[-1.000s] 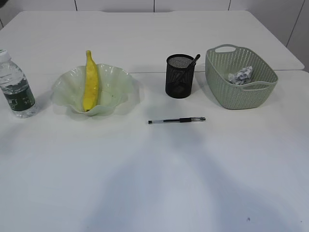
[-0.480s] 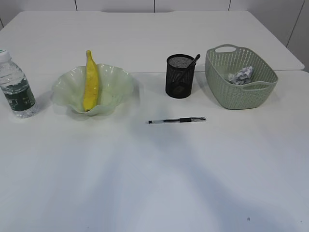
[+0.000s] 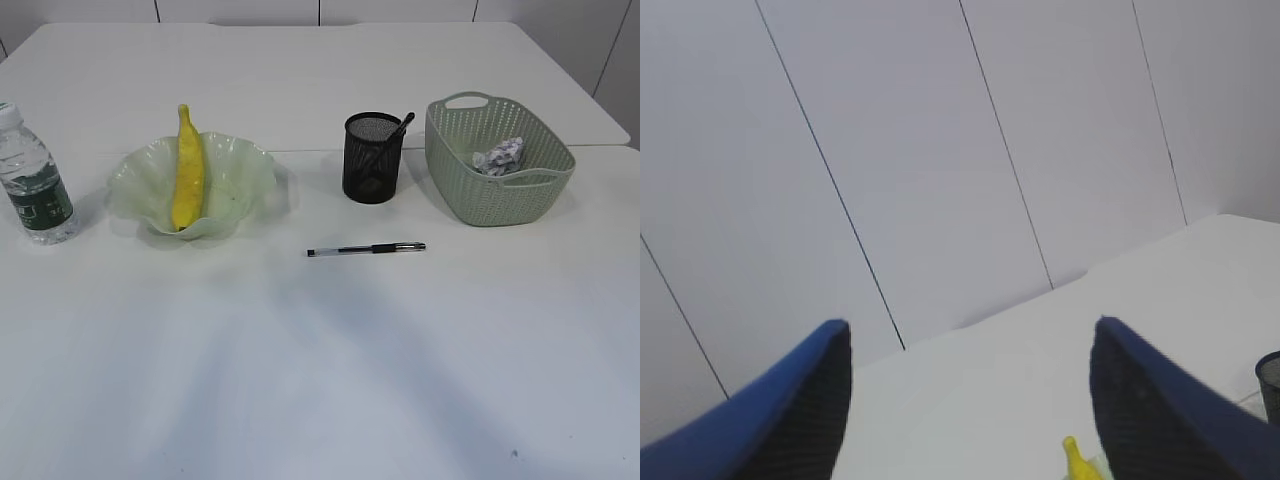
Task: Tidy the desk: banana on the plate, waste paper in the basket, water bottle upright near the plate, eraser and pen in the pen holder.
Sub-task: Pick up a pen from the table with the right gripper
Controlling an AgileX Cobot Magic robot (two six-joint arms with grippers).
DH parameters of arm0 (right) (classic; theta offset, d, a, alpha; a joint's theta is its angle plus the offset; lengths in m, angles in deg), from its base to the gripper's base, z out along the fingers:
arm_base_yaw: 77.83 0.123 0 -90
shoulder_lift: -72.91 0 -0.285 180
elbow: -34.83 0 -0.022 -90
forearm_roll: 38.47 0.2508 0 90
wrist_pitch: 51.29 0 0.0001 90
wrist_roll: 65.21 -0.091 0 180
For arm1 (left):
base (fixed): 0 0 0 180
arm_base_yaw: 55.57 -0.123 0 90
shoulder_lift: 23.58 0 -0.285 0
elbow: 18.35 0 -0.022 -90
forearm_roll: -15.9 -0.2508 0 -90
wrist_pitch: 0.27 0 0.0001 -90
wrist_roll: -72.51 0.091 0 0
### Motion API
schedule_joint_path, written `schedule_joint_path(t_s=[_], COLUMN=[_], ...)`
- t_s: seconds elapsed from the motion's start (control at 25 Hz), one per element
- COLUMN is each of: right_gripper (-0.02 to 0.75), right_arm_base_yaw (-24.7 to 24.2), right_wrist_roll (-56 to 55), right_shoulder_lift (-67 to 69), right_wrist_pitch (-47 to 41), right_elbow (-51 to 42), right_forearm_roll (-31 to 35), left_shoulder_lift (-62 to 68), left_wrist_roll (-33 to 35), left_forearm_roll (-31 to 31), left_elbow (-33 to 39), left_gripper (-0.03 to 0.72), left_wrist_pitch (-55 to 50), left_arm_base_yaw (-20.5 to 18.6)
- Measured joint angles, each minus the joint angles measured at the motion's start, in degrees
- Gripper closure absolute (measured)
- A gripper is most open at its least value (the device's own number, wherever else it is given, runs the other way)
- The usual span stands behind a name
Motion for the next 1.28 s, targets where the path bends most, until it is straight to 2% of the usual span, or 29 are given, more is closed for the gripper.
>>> schedule_joint_path(t_s=[0.24, 0.56, 0.76, 0.88, 1.08, 1.28], right_gripper=[0.507, 0.507, 0.507, 0.507, 0.507, 0.507], right_arm_base_yaw=[0.0, 0.0, 0.0, 0.0, 0.0, 0.0], right_wrist_roll=[0.0, -2.2, -5.9, -9.2, -17.7, -25.3], right_shoulder_lift=[-1.4, -1.5, -1.7, -1.7, -1.7, 0.8], right_wrist_pitch=[-5.4, -9.2, -10.0, -7.2, 2.4, 6.7], right_elbow=[0.0, -0.9, -8.1, -13.6, -21.5, -24.0], right_forearm_roll=[7.9, 8.4, 8.3, 9.3, 10.0, 10.1], left_shoulder_lift=[-0.7, -0.7, -0.7, -0.7, -0.7, -0.7], left_wrist_roll=[0.0, 0.0, 0.0, 0.0, 0.0, -0.1], left_forearm_roll=[0.0, 0.0, 0.0, 0.0, 0.0, 0.0], left_elbow=[0.0, 0.0, 0.0, 0.0, 0.0, 0.0], left_gripper=[0.160, 0.160, 0.160, 0.160, 0.160, 0.160], left_wrist_pitch=[-0.1, -0.1, -0.1, -0.1, -0.1, -0.1], left_arm_base_yaw=[0.0, 0.0, 0.0, 0.0, 0.0, 0.0])
